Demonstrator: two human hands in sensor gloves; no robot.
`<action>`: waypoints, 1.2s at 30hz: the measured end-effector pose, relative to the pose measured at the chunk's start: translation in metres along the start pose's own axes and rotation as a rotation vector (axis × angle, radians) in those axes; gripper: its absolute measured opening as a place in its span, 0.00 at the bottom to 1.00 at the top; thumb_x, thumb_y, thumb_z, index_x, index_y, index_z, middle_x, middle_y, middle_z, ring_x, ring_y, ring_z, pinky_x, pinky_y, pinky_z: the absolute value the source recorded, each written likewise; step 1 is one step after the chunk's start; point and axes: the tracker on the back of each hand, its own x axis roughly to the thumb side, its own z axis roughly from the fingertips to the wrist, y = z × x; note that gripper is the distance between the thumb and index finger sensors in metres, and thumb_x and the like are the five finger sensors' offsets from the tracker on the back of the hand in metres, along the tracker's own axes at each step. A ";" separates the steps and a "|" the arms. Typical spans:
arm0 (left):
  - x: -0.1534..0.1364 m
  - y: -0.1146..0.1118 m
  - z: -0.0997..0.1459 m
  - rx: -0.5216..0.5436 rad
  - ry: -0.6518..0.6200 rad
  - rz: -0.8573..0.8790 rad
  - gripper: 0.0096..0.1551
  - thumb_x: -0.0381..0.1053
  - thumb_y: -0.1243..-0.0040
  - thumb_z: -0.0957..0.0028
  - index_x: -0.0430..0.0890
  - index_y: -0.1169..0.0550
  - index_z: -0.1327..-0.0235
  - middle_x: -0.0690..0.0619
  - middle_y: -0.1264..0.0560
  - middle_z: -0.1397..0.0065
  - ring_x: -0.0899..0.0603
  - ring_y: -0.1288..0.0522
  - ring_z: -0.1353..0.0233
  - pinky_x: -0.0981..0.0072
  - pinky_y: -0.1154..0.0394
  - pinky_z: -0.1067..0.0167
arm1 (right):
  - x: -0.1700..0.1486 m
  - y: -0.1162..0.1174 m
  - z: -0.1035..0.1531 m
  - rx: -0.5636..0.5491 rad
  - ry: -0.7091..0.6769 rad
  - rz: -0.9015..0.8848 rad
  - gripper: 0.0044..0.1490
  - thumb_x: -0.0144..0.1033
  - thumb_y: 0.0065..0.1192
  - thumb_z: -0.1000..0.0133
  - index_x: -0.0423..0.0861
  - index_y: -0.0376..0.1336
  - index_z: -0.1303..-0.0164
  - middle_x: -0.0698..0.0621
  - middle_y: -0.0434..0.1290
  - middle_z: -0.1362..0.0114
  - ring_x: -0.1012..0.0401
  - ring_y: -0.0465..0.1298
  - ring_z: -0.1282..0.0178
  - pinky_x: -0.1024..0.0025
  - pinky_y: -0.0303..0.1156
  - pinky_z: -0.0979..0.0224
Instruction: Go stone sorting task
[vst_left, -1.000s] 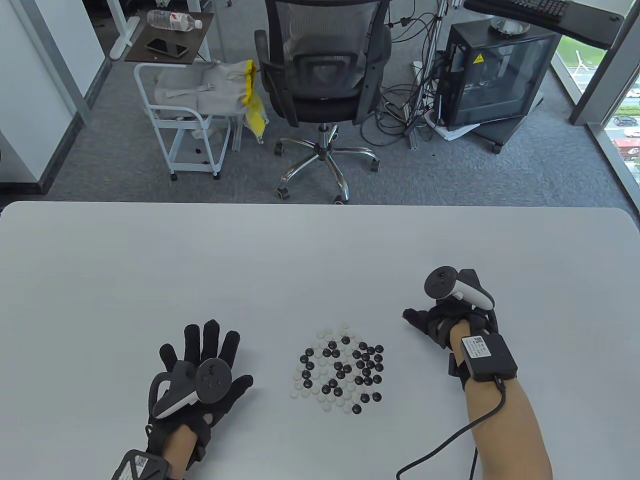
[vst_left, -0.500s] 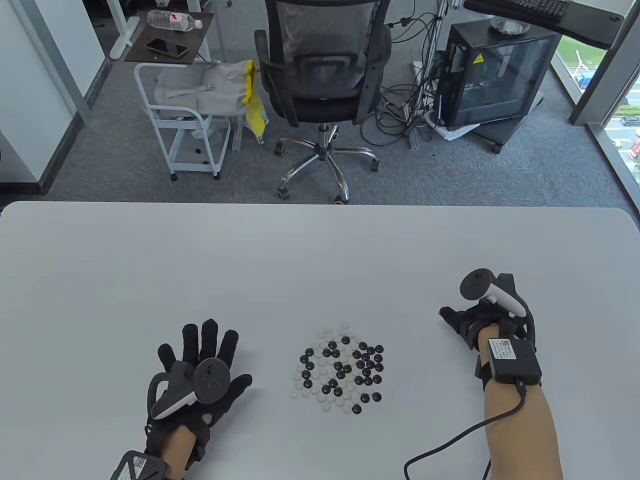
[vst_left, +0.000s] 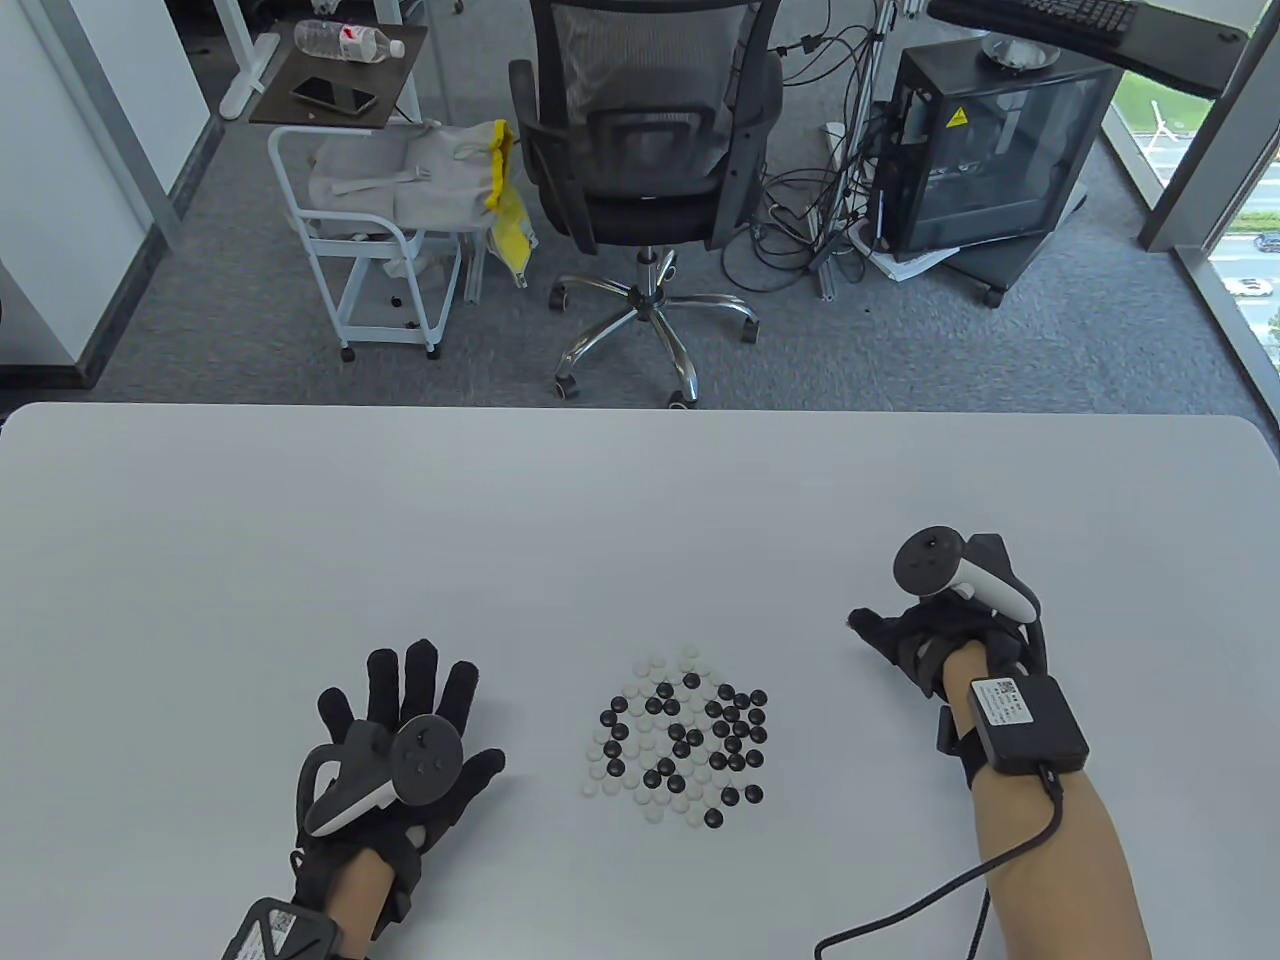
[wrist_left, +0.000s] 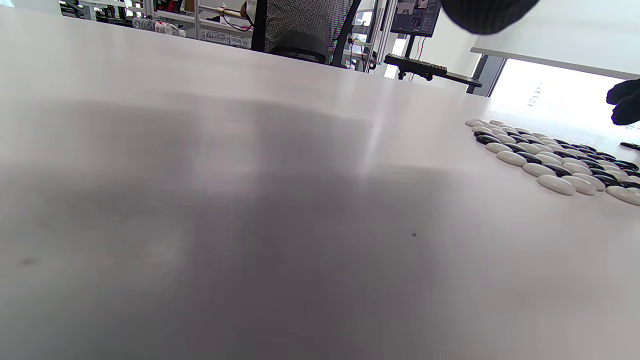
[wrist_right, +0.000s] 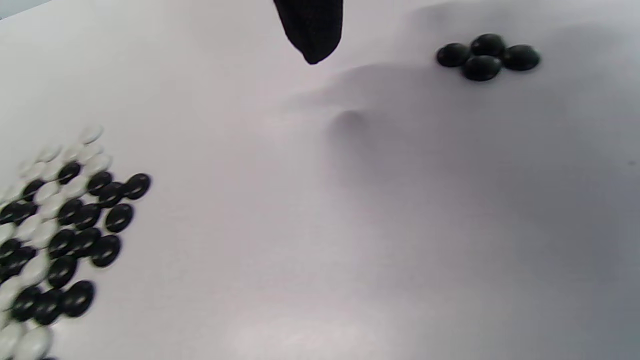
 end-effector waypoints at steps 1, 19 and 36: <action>0.000 0.000 0.000 -0.001 0.000 -0.001 0.52 0.71 0.61 0.37 0.48 0.65 0.14 0.35 0.78 0.17 0.25 0.83 0.24 0.15 0.78 0.47 | 0.011 0.002 0.001 0.013 -0.037 0.015 0.46 0.55 0.38 0.34 0.34 0.63 0.18 0.22 0.31 0.15 0.24 0.23 0.25 0.10 0.26 0.39; 0.001 0.000 -0.001 0.006 -0.007 -0.006 0.52 0.71 0.62 0.37 0.48 0.65 0.14 0.35 0.78 0.17 0.24 0.82 0.24 0.15 0.78 0.47 | 0.079 0.053 -0.017 0.176 -0.277 0.145 0.45 0.55 0.38 0.34 0.37 0.60 0.16 0.22 0.30 0.15 0.24 0.24 0.25 0.10 0.28 0.38; -0.002 0.000 0.001 0.012 -0.003 0.012 0.52 0.71 0.61 0.37 0.48 0.65 0.13 0.35 0.79 0.17 0.25 0.82 0.24 0.15 0.78 0.47 | -0.028 0.021 -0.002 0.066 0.040 0.008 0.45 0.55 0.38 0.34 0.37 0.64 0.18 0.23 0.31 0.15 0.24 0.24 0.25 0.10 0.27 0.37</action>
